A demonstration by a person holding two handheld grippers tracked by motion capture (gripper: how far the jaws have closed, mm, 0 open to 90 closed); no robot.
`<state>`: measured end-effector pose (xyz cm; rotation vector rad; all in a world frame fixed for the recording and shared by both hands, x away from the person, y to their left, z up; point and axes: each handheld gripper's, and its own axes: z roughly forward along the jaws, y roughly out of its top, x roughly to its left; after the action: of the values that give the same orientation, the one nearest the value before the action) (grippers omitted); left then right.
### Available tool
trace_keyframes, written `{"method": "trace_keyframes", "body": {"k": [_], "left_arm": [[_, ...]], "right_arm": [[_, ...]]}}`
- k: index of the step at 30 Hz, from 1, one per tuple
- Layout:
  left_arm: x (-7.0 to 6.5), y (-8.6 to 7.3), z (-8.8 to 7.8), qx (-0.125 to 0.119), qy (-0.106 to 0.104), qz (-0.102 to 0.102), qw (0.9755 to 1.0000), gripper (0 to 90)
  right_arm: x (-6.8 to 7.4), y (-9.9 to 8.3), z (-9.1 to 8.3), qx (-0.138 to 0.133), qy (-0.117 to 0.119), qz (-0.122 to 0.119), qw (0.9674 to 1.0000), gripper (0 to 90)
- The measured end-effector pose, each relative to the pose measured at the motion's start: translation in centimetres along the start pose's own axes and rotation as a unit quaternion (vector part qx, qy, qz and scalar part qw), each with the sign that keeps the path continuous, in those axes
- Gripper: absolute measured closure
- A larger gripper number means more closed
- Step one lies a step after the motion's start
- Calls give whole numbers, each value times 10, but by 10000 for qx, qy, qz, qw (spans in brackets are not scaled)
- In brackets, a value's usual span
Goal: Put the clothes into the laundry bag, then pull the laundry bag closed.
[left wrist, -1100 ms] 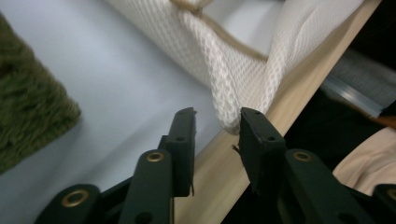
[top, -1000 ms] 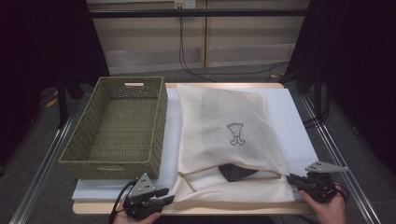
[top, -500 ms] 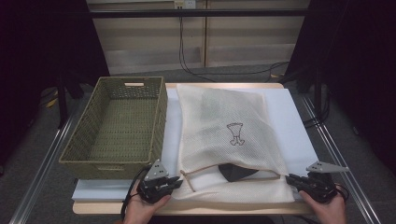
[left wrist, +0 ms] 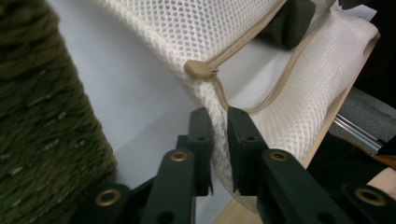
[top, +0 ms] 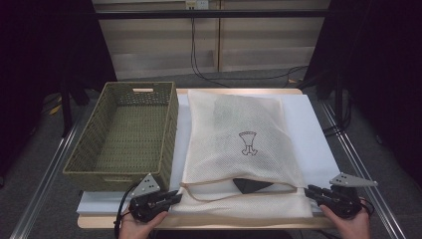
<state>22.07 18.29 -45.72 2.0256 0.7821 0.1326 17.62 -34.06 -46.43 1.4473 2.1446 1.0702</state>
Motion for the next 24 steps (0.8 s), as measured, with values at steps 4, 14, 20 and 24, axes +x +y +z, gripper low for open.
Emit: {"method": "trace_keyframes", "body": {"k": [4,14,20,24], "left_arm": [[-2,0,-1,-123,2,48,9999,704],[-1,3,-5,-410,67,1,9991,635],[1,5,0,-350,27,6,9994,626],[1,5,1,-340,49,88,9994,639]], "right_arm": [[8,4,-6,-353,245,-11,9991,606],[28,17,-4,-562,686,-97,9960,478],[46,25,5,-600,930,-240,9936,470],[58,30,14,-540,963,-366,9932,458]]}}
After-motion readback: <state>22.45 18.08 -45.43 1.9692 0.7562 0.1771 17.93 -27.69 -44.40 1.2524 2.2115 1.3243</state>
